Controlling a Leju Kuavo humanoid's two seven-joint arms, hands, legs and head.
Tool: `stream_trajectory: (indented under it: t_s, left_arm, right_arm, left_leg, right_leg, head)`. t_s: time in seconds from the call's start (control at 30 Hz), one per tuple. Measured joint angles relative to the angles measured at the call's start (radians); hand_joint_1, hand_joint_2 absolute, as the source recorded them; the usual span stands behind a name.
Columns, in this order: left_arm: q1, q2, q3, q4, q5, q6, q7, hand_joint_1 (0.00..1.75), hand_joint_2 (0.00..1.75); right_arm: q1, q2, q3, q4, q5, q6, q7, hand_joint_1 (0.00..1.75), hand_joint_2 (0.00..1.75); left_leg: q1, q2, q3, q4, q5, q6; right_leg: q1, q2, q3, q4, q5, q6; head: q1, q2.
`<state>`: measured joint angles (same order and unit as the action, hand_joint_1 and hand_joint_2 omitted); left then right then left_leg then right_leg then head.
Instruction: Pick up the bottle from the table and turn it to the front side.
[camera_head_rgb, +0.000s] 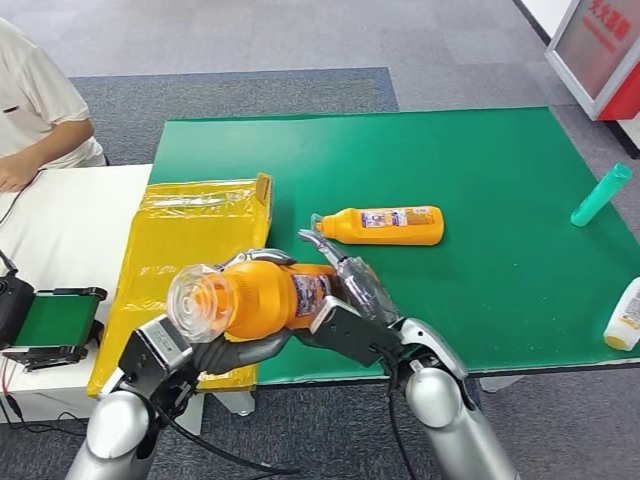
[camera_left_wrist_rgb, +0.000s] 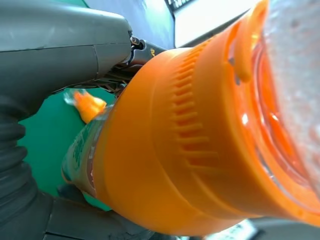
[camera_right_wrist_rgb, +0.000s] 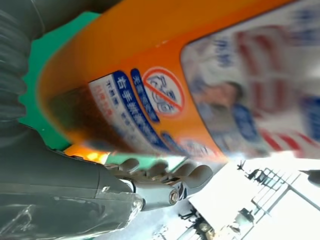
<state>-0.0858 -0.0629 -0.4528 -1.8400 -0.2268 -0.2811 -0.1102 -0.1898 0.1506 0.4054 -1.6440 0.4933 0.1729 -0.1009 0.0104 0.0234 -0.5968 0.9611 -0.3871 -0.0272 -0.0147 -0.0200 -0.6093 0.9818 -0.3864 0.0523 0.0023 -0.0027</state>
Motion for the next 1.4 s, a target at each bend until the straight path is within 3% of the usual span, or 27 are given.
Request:
stream_trajectory:
  t_s: [0.27,0.57,0.9,1.13,1.4]
  left_arm:
    - [0.037,-0.022,0.063,-0.004,-0.158,0.054,0.034,1.75,1.75]
    - [0.021,-0.066,0.189,-0.004,-0.645,0.169,0.069,1.75,1.75]
    - [-0.019,-0.079,0.302,0.063,-1.142,0.320,0.047,1.75,1.75]
    - [-0.074,-0.073,0.374,0.234,-1.216,0.373,0.047,1.75,1.75]
    - [-0.127,-0.061,0.442,0.420,-1.317,0.365,0.089,1.75,1.75]
  right_arm:
    - [-0.001,0.010,-0.088,-0.045,-0.016,-0.023,0.008,0.00,1.75]
    - [0.027,0.027,-0.193,-0.198,0.000,-0.012,0.024,0.00,1.75]
    - [0.078,0.030,-0.200,-0.401,0.026,-0.039,-0.035,0.00,1.75]
    - [0.112,0.027,-0.193,-0.513,0.042,-0.055,-0.057,0.00,1.75]
    - [0.140,0.015,-0.180,-0.570,0.069,-0.058,-0.088,0.00,1.75]
  left_leg:
    - [0.000,0.000,0.000,0.000,0.000,0.000]
    - [0.000,0.000,0.000,0.000,0.000,0.000]
    - [0.000,0.000,0.000,0.000,0.000,0.000]
    - [0.000,0.000,0.000,0.000,0.000,0.000]
    - [0.000,0.000,0.000,0.000,0.000,0.000]
  right_leg:
    - [0.000,0.000,-0.001,0.000,0.000,0.000]
    - [0.000,0.000,-0.001,0.000,0.000,0.000]
    - [0.000,0.000,-0.001,0.000,0.000,0.000]
    - [0.000,0.000,-0.001,0.000,0.000,0.000]
    - [0.000,0.000,-0.001,0.000,0.000,0.000]
  head:
    - [0.000,0.000]
    - [0.000,0.000]
    - [0.000,0.000]
    - [0.000,0.000]
    - [0.000,0.000]
